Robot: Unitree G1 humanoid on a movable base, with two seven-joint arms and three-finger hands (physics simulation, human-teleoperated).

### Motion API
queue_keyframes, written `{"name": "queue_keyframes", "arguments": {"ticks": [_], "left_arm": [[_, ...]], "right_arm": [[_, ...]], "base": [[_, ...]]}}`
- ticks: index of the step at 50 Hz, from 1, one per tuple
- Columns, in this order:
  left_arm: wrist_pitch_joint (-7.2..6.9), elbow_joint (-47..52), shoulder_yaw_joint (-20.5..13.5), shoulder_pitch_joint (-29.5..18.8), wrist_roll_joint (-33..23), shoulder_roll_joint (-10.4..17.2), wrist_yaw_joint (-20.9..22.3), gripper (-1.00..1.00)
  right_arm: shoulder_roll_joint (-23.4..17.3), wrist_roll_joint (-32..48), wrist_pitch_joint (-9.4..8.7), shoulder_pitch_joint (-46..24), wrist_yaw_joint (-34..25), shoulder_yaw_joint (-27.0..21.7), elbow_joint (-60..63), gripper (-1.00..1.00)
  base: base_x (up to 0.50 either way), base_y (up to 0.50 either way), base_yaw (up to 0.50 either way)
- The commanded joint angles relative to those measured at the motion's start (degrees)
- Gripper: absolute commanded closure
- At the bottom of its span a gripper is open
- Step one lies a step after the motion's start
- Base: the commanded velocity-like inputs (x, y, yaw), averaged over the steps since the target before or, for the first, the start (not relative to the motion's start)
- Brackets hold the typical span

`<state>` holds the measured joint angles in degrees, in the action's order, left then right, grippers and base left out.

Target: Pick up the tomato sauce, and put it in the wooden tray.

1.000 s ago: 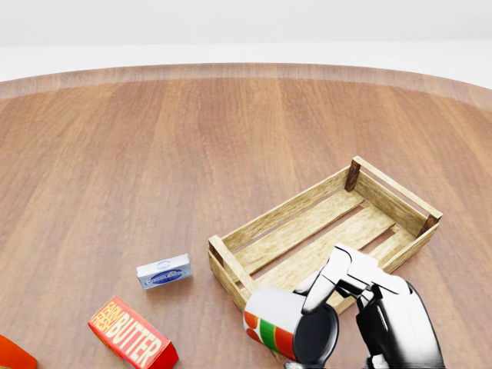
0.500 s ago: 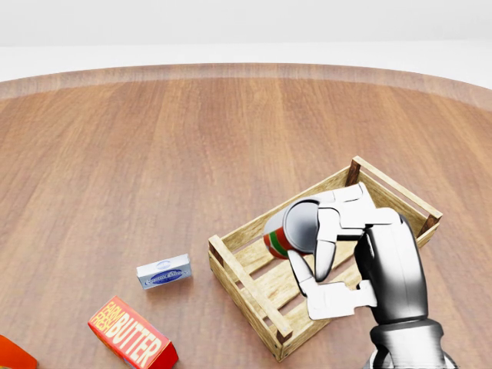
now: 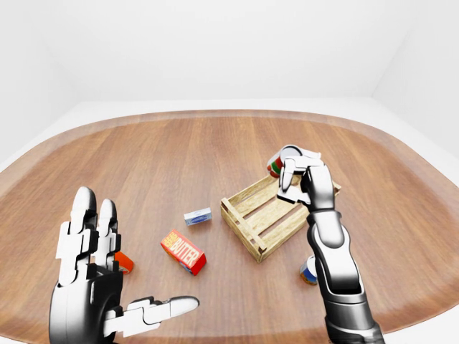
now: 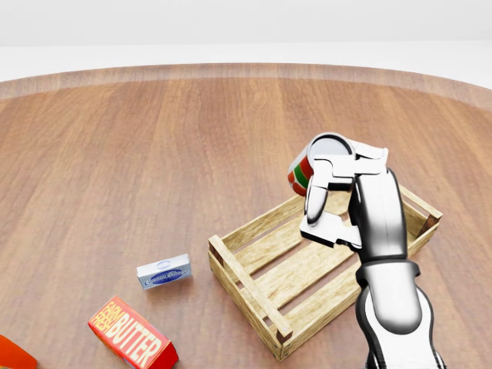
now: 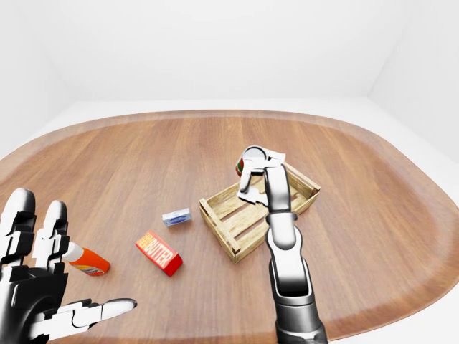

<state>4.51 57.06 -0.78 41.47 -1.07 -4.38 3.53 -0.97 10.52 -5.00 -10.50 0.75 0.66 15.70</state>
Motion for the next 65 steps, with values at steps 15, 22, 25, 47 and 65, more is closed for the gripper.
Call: {"name": "queue_keyframes", "arguments": {"ticks": [15, 22, 25, 47, 65], "left_arm": [[0.24, -0.11, 0.18, 0.12, 0.03, 0.23, -0.27, -1.00], [0.21, -0.29, -0.35, -0.08, 0.42, 0.00, 0.13, -1.00], [0.11, -0.40, -0.61, -0.28, 0.55, -0.19, 0.39, -1.00], [0.15, -0.26, -1.39, -0.10, 0.89, -1.15, 1.51, -1.00], [0.25, -0.15, -1.35, 0.09, 0.85, -1.17, 1.42, -1.00]], "right_arm": [[-0.97, 2.82, 0.83, -18.07, 8.48, -1.49, -34.50, 1.00], [-1.74, 2.47, 4.51, -23.13, 10.87, -2.05, -45.17, 1.00], [-2.07, 2.33, 6.48, -25.20, 11.86, -2.23, -50.03, 1.00], [-4.67, 1.04, 10.00, -36.27, 16.68, -3.70, -77.25, 1.00], [-5.46, 1.29, 10.00, -38.41, 18.46, -4.75, -86.48, 1.00]], "base": [[0.00, 0.00, 0.00], [0.00, 0.00, 0.00], [0.00, 0.00, 0.00], [0.00, 0.00, 0.00], [0.00, 0.00, 0.00]]}}
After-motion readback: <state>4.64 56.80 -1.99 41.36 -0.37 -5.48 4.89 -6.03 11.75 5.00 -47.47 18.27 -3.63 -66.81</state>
